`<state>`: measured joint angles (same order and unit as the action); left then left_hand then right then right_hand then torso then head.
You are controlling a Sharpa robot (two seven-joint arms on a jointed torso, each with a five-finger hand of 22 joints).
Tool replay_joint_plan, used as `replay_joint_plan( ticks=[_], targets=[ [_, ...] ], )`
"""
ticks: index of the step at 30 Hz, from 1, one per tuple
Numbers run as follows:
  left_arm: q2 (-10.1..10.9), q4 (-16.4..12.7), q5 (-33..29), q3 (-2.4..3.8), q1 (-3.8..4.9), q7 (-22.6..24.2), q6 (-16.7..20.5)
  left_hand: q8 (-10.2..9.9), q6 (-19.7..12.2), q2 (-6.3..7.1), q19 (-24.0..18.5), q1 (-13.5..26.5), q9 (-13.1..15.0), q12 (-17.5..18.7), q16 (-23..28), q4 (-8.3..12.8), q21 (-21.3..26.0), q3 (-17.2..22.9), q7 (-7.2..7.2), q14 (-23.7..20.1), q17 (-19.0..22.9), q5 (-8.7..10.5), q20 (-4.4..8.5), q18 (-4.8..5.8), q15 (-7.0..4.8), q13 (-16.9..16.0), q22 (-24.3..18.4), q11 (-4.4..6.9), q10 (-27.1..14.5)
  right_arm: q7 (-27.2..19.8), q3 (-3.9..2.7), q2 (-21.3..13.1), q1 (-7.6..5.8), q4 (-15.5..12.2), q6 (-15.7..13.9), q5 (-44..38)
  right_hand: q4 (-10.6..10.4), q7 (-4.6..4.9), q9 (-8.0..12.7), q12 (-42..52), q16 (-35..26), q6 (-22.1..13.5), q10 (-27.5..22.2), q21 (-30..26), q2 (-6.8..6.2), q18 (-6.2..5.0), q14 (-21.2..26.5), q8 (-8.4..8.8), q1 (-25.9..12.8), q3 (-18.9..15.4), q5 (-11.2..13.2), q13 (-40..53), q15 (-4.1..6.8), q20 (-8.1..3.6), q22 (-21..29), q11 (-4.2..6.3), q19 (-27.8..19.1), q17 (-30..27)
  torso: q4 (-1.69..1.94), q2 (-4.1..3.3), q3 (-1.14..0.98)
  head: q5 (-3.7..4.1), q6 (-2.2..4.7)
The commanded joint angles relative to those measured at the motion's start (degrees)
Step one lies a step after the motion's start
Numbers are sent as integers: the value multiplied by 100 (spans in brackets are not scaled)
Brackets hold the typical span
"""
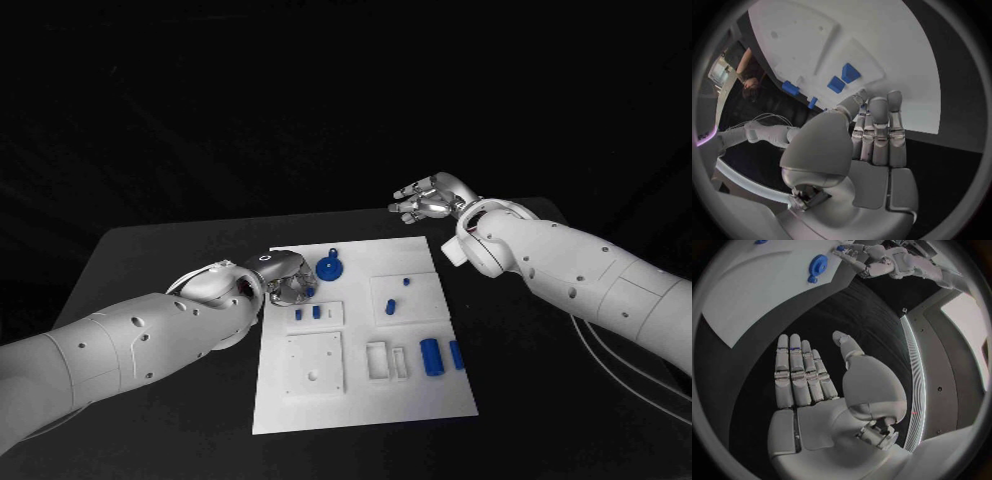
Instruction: Assemble the parts on the task board
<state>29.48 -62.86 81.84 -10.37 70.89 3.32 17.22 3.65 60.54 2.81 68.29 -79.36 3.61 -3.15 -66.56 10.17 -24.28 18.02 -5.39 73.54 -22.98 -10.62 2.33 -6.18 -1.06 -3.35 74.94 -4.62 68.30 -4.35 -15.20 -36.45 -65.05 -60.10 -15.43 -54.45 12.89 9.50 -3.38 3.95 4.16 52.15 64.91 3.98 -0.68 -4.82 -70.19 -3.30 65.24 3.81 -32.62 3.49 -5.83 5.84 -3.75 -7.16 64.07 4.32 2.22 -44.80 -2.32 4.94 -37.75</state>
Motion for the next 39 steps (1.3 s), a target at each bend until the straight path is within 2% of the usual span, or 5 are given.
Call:
replay_joint_plan(
  ticks=[1,15,20,27,39],
  targets=[
    [-3,-1,-4,1,0,64,146,-13,-49,60,-7,-13,-6,-19,16,-9,-34,44,7,-3,6,-3,-41,-70,33,-2,121,0,-69,-38,-3,-2,1,-2,68,14,9,-11,-5,-17,-26,32,-16,-35,0,-61,42,-9,-30,-4,-23,-9,-6,17,8,-10,-37,-9,3,-1,0,0,2],
    [69,106,-62,6,0,23,142,-14,-175,229,-2,-93,-6,-19,20,35,-38,22,50,-42,37,-10,-141,-177,136,-3,122,-152,-541,119,-3,-92,27,-53,552,-353,185,-10,-9,-19,3,109,-120,-14,8,-94,-43,-15,195,33,370,-10,25,-11,-2,-31,55,-5,-3,1,-2,-17,47],
    [170,195,-271,28,1,24,148,-14,-213,211,-6,-143,-6,-21,8,69,-50,-15,20,-52,46,-34,-159,-208,147,-3,128,-164,-576,134,-3,-210,79,-229,795,-896,360,-116,-30,-31,413,695,126,389,4,-307,-1138,-47,536,269,810,-12,426,-378,-147,130,1131,288,-3,0,-2,-11,65],
    [358,312,-990,138,8,259,462,-7,-64,138,-83,2,-3,-25,316,-29,-17,28,-157,-104,192,101,-114,-137,68,-3,94,-46,-163,471,-3,-419,199,-704,1057,-2674,348,-239,-30,-57,929,1050,354,911,-152,-177,-1621,-23,645,666,985,-17,681,-782,-452,256,1685,1136,3,7,1,-41,104],
    [813,-44,-3896,326,119,1000,662,-8,49,71,-1074,28,-1,-21,3498,-250,1763,-131,-265,-935,1423,81,-355,236,356,0,-1037,-165,-262,823,7,-668,403,-1316,1138,-4222,320,-299,-35,-52,2823,1148,371,2184,-336,-259,-1478,-28,405,1093,1179,-12,769,-887,-1560,304,1847,2995,10,11,15,-64,123]
  ],
)
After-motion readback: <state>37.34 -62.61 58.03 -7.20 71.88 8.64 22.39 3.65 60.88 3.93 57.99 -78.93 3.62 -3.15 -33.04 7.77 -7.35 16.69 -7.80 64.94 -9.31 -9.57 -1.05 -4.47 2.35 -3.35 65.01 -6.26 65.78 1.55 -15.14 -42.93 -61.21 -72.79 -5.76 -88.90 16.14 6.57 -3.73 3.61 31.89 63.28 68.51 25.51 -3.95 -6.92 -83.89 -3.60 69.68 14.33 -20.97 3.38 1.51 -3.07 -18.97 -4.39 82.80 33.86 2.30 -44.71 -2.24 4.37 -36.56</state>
